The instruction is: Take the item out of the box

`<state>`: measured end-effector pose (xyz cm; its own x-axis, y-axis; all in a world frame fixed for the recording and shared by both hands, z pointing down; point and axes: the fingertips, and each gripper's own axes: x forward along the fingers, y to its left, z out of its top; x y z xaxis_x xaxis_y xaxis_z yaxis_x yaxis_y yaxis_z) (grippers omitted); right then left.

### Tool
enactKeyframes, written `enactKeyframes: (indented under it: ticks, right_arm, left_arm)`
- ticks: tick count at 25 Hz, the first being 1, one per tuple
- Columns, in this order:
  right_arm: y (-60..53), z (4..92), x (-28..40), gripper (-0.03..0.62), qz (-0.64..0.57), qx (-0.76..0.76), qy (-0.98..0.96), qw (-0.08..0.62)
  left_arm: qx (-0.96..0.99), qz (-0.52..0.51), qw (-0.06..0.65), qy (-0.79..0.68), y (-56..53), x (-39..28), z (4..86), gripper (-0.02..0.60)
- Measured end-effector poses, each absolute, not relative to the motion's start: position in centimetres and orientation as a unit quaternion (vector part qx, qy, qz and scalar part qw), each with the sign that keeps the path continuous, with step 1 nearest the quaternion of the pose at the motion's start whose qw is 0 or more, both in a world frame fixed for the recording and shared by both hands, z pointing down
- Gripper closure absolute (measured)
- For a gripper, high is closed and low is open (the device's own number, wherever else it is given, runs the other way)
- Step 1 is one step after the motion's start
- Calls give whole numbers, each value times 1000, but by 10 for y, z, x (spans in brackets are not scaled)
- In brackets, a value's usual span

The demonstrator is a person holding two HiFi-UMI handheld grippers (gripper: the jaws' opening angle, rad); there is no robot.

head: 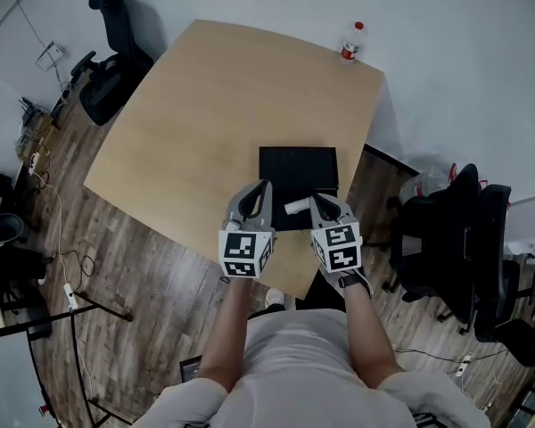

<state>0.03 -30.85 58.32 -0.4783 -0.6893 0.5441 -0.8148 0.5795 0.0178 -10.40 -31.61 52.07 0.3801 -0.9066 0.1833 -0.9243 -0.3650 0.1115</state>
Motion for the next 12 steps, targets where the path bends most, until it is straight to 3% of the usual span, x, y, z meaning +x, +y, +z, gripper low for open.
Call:
enactKeyframes:
  ticks: [12]
  right_arm:
    - [-311, 660, 3, 579, 192, 382, -835, 346]
  left_arm:
    - [826, 51, 118, -548, -340, -92, 546, 575]
